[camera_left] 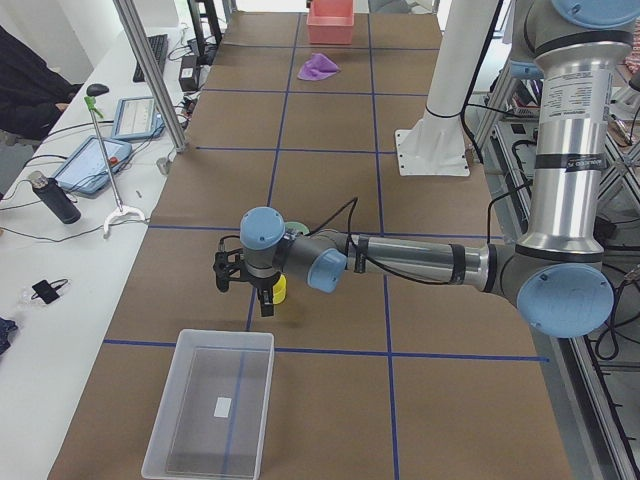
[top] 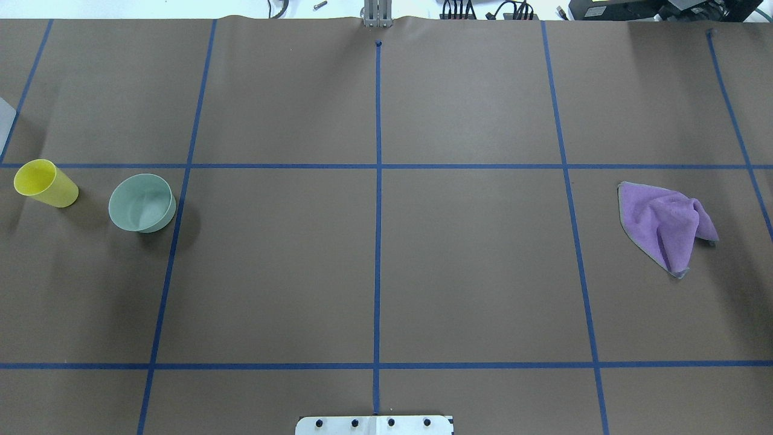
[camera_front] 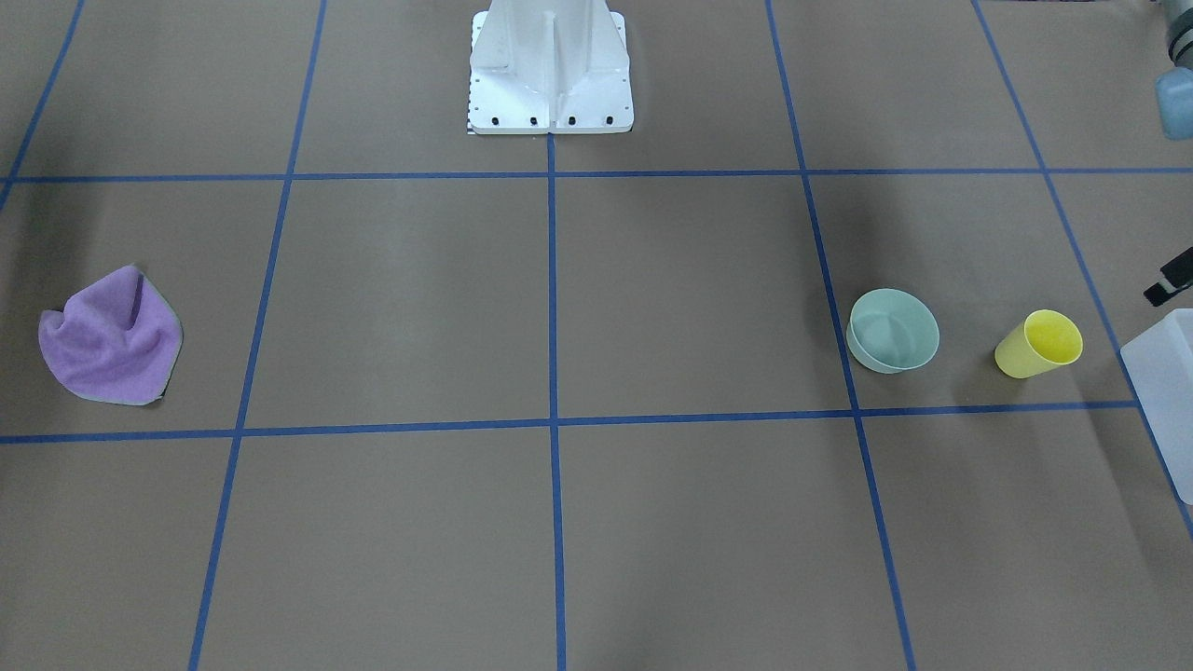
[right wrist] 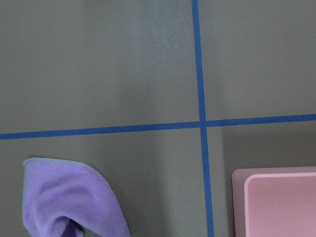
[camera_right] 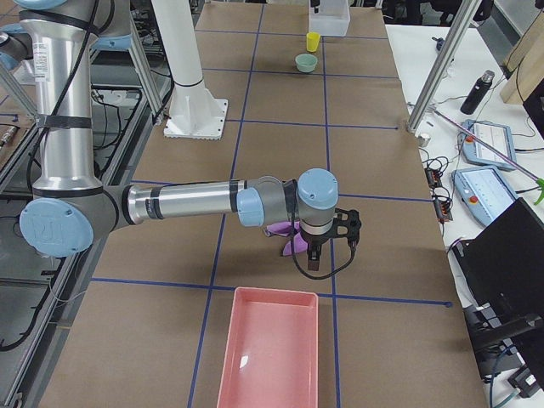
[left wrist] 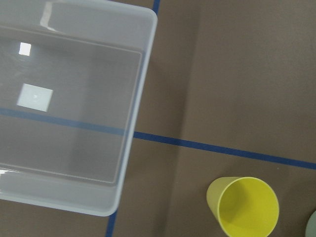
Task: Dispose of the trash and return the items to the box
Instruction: 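Grasp the yellow cup with the left gripper and lift it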
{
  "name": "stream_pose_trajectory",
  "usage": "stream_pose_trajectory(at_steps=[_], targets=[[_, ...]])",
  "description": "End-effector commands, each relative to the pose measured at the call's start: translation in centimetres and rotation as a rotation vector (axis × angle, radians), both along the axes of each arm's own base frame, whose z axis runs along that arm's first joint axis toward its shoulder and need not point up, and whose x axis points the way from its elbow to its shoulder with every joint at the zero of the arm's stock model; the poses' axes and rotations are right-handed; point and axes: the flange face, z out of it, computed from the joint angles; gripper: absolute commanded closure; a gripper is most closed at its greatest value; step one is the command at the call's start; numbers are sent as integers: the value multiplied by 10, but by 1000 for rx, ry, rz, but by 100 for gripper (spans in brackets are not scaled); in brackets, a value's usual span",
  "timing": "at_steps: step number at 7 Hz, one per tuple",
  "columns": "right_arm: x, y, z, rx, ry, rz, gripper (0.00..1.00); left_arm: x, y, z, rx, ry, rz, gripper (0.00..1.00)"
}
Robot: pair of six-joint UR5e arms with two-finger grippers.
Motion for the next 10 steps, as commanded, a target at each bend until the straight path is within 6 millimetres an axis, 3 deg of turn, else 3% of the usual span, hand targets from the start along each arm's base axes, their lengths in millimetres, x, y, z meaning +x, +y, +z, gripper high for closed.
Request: stream_pose_trajectory(at_steps=[1, 4, 6, 8, 10], targets=[[-1, -1, -2, -3, -5, 6, 0, 40, -2, 29, -4, -14, -7, 2], [-1, -1, -1, -7, -8, 6, 0, 76, 5, 30, 4, -13, 62, 2], [-2, -1, -2, -9, -9, 5, 0, 86, -1, 34, -3, -14, 76, 4], [-2, -1, -2, -13, -12, 4, 0, 93, -1, 37, -3, -17, 94, 55], [-2, -1, -2, -14, -14, 4, 0, 101, 1, 35, 6, -11, 103, 100]])
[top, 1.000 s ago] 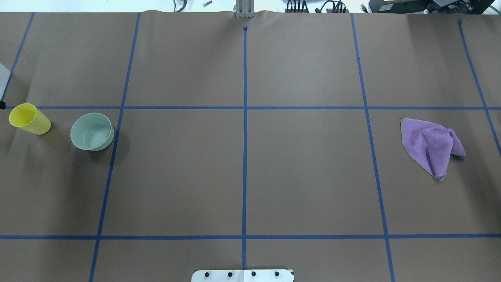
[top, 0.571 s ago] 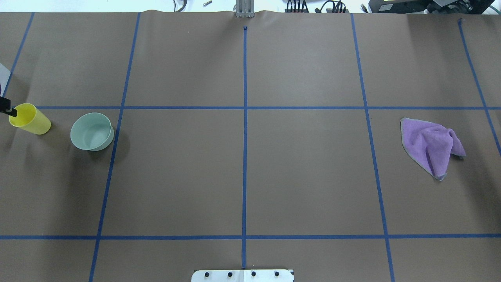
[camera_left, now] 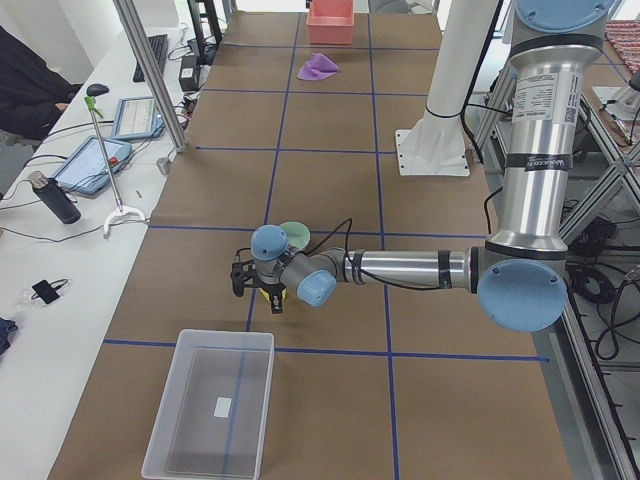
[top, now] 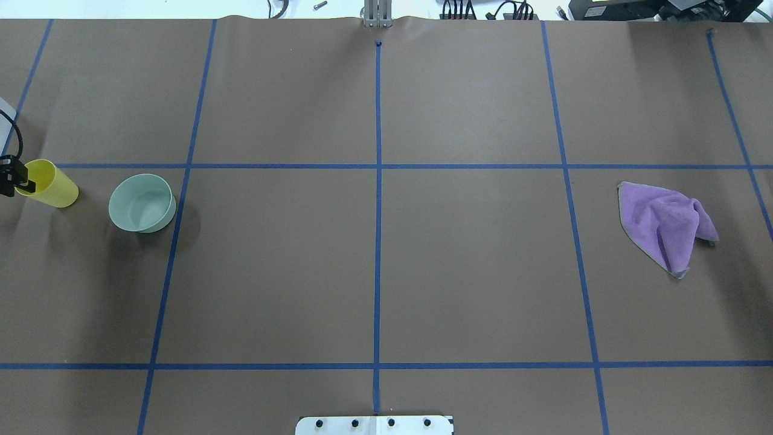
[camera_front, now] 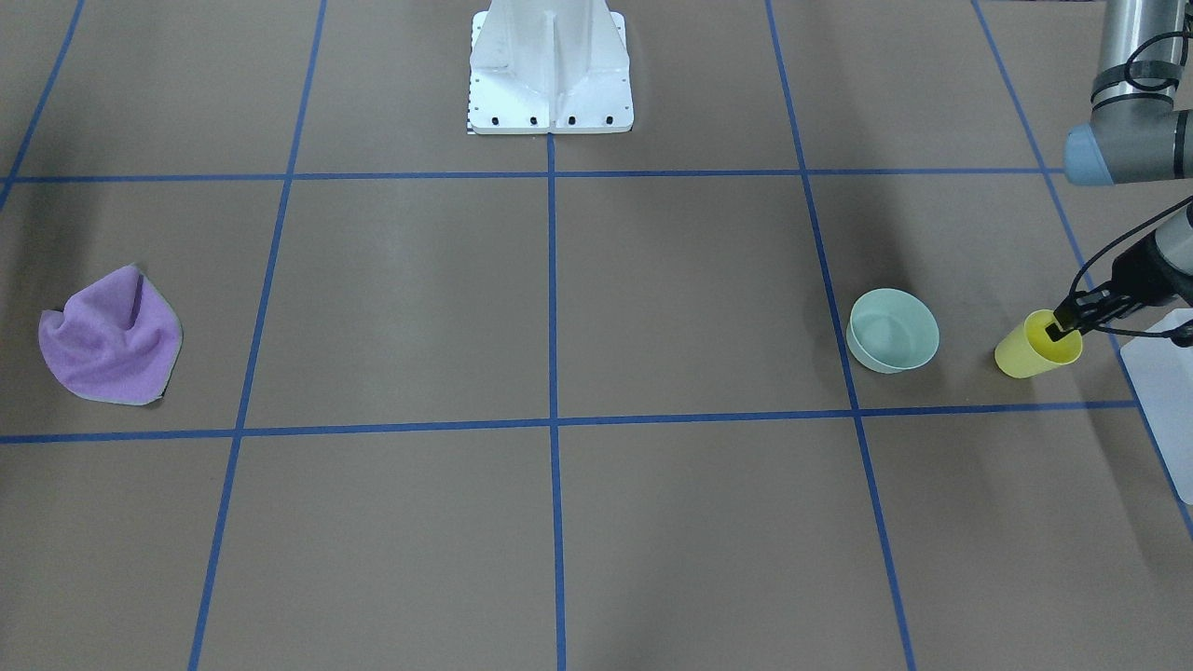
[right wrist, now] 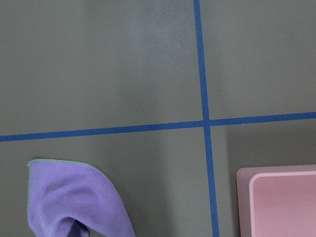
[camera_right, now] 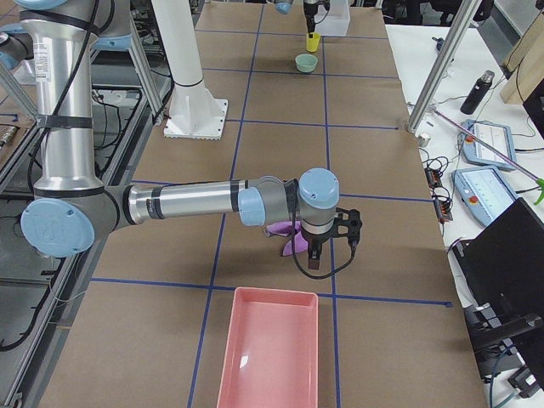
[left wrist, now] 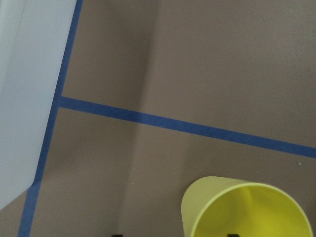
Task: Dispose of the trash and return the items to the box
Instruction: 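Grasp the yellow cup with the left gripper and lift it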
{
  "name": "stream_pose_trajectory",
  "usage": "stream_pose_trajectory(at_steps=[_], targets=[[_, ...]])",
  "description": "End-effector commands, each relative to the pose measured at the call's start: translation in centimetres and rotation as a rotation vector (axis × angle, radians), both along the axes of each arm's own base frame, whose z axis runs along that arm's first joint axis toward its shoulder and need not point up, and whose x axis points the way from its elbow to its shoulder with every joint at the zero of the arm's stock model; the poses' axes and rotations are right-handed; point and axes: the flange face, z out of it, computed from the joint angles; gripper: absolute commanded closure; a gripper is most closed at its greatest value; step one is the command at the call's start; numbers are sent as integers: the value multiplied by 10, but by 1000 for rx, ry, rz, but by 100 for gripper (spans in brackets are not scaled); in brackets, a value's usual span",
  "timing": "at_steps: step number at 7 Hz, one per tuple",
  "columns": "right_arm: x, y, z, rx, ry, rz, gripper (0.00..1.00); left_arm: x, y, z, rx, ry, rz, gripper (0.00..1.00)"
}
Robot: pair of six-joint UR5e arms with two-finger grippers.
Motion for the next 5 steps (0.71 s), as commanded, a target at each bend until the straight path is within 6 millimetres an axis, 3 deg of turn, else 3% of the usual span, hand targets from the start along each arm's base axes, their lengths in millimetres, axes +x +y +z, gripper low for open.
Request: stream_pose_trajectory(at_steps=[1, 2, 5], targets=[[0, 0, -3, 3, -3, -1, 0, 3, 1, -6, 7, 14, 4, 100], [0, 0, -3, 1, -3, 1, 0, 0, 10, -8, -5, 52, 28, 100], [-1, -2, -7, 3, -16, 1, 0, -105, -6, -20, -40, 141, -125, 100]])
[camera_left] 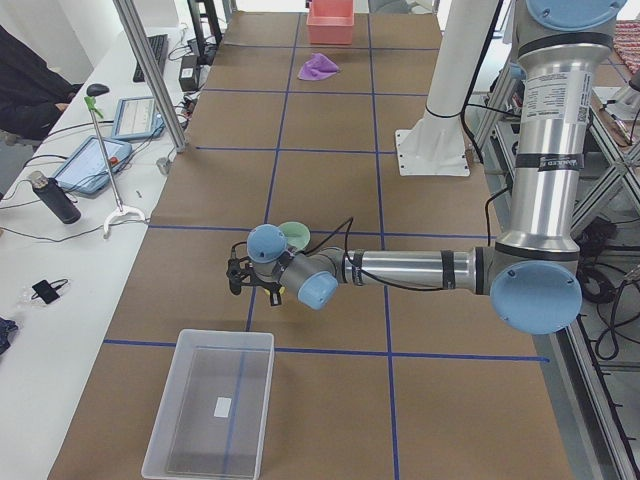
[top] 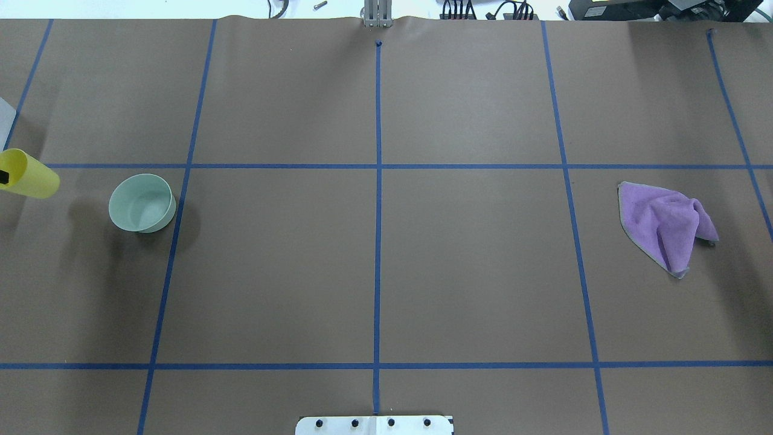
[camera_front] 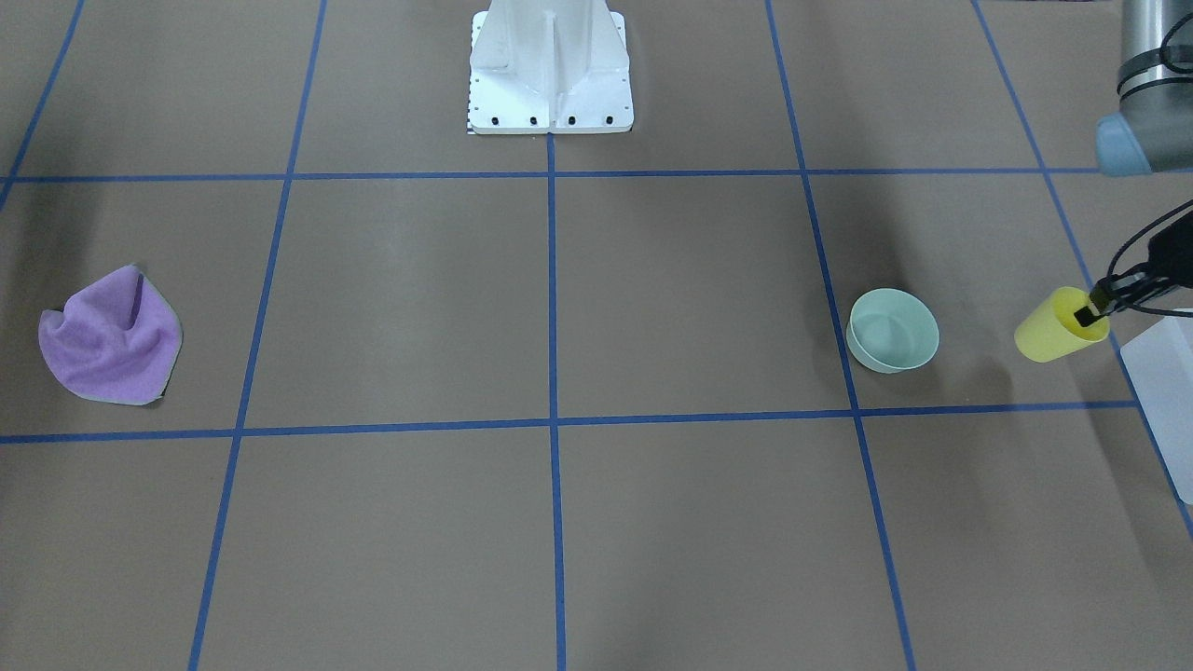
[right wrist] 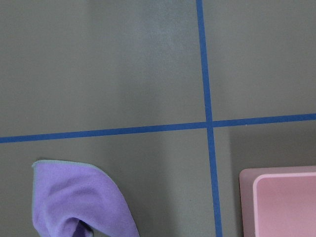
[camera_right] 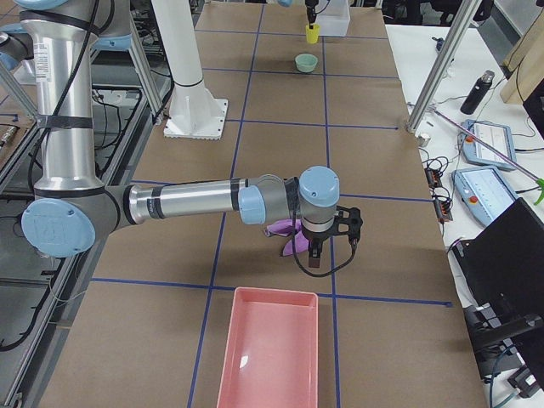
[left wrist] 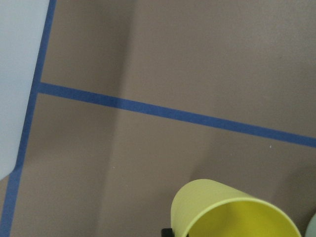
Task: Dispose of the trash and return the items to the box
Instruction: 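Carry the yellow cup with the left gripper and drop it into the clear bin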
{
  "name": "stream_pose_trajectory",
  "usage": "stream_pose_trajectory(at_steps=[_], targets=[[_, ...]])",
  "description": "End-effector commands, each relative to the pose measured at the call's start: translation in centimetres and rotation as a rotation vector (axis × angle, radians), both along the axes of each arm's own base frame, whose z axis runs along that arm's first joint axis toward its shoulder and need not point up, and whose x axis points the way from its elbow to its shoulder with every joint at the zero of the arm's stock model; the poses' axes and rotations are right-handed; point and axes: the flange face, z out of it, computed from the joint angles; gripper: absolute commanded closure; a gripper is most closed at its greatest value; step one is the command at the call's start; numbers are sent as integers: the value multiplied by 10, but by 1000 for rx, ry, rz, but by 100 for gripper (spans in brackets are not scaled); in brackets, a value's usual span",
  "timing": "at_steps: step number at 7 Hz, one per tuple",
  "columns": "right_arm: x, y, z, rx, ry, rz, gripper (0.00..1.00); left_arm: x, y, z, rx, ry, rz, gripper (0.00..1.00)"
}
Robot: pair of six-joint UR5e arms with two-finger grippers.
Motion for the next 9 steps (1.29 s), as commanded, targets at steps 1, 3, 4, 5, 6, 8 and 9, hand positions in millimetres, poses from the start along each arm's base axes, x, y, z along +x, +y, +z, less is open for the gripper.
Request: stream_pose_trajectory(at_steps=[1, 3, 4, 5, 6, 8, 9], targets=[[-1, -1, -2, 2, -10, -1, 0, -52, -8, 3, -76, 10, -86, 100], [-1, -4, -3, 2, -11, -1, 0, -124, -33, -3, -54, -51, -77, 100], [-1, -4, -4, 3, -11, -1, 0, -166, -55, -18, -62, -82, -42, 100], [-2, -3, -4, 1, -25, -4, 0, -201, -72, -9, -61, -120, -27, 100], [-3, -4, -4, 3, -28, -7, 0, -213, -74, 29, -91, -139, -18, 100], [-5, -4, -4, 1, -28, -11, 0, -208, -70, 94, -94, -138, -40, 100], [-5, -4, -7, 6, -28, -10, 0, -195, -73, 99, -109, -133, -75, 100]])
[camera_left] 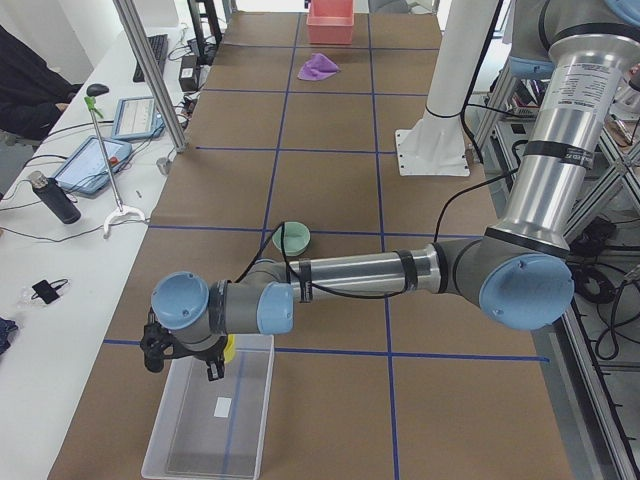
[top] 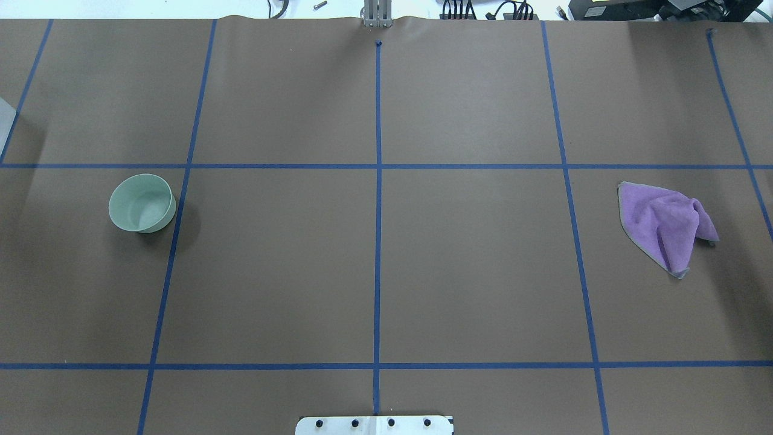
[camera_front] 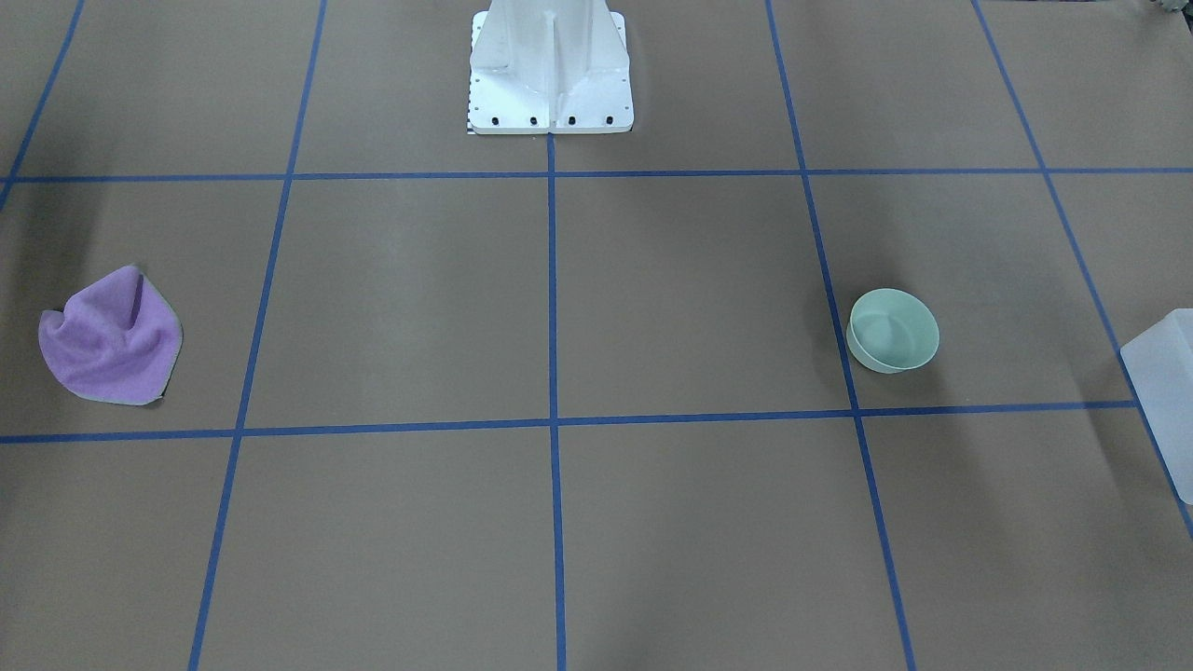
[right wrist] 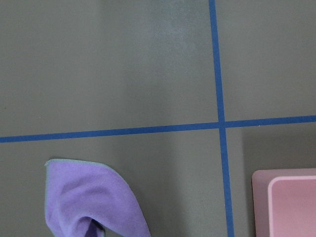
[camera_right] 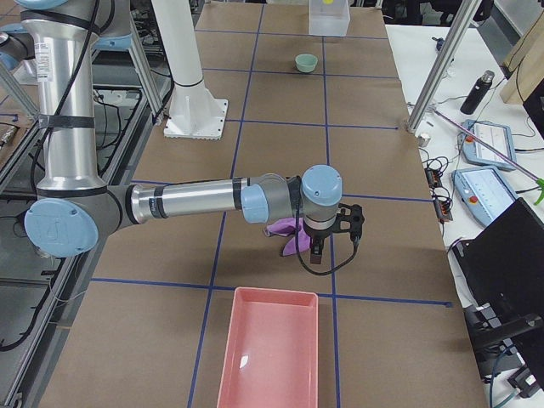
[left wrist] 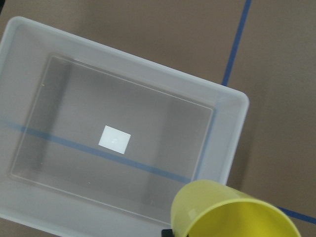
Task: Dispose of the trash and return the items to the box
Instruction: 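Carry the yellow cup with the left gripper and drop it into the clear bin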
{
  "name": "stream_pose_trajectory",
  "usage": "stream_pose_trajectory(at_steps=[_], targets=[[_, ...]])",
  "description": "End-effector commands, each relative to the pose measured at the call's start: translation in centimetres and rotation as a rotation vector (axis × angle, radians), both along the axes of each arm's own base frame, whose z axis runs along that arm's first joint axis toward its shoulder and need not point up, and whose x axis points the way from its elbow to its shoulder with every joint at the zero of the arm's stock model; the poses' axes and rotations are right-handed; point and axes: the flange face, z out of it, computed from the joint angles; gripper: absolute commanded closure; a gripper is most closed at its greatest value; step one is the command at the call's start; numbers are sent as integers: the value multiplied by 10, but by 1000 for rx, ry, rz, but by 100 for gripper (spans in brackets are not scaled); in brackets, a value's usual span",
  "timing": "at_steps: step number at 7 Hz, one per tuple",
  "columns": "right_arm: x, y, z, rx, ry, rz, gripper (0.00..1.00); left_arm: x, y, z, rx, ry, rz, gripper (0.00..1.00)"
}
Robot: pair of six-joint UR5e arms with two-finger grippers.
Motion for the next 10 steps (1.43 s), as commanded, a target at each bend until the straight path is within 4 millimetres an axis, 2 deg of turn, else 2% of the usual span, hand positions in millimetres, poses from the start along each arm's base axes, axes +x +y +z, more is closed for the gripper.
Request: stream_pose_trajectory(at_steps=[1, 2, 3, 6, 7, 8, 9, 10], targets=[[-1, 0, -3, 5, -2, -1, 0, 42, -3, 23, -11, 5, -24, 100], [-2, 0, -3, -14, -7, 17, 0, 82, -5, 36, 1, -4, 18, 100], [-2, -1, -5, -19, -10, 23, 0, 95, -3, 47, 12, -34, 35, 100], [-3, 0, -4, -19, -13, 22, 0, 96, 10, 58, 5, -37, 44, 100], [-3, 0, -4, -19, -13, 22, 0, 96, 11, 60, 1, -41, 44, 70], [-3, 0, -5, -18, -13, 22, 0, 96, 10, 58, 7, -40, 44, 20], [-3, 0, -5, -18, -13, 22, 0, 95, 16, 59, 25, -40, 43, 2], [-3, 0, -4, -19, -13, 22, 0, 96, 12, 47, 56, -39, 45, 2]])
